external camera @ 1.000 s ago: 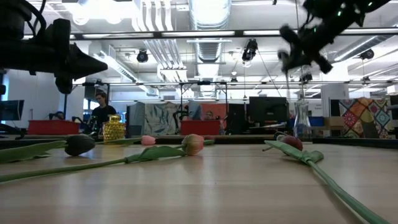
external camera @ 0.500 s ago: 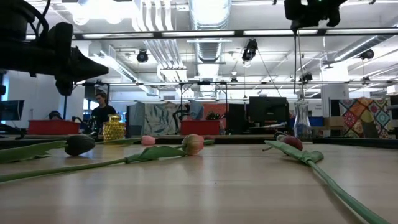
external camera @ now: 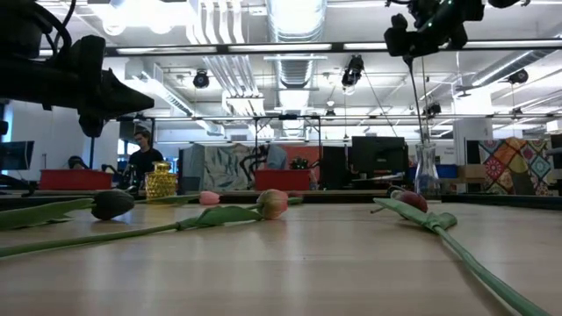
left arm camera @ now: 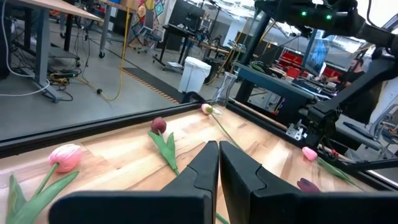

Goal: Sort flowers into vase by color
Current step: Insert the top black tulip into the transparent vase

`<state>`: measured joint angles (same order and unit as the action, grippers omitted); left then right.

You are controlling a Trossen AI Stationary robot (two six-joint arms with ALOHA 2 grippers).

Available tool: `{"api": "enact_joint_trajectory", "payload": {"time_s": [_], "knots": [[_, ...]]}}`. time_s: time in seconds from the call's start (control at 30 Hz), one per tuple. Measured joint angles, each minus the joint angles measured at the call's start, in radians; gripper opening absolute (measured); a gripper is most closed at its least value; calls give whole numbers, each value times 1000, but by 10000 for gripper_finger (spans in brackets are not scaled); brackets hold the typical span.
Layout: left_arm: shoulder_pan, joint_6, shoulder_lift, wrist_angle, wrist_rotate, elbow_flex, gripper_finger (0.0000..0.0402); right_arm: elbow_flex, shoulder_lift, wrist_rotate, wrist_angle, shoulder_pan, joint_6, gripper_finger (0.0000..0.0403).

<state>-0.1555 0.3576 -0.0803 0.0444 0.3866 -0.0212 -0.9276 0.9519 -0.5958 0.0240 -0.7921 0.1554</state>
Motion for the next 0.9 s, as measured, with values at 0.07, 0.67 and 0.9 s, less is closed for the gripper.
{"api": "enact_joint_trajectory", "payload": {"time_s": [0.07, 0.67, 0.9], "knots": [[0, 0, 0, 0, 0, 0, 0, 0, 15, -8, -7, 0, -8, 18], [0, 37, -12, 0, -2, 0, 0, 99, 85, -98, -57, 0, -227, 37], [0, 48, -17, 1, -2, 0, 0, 99, 97, -105, -135, 0, -273, 94]]}}
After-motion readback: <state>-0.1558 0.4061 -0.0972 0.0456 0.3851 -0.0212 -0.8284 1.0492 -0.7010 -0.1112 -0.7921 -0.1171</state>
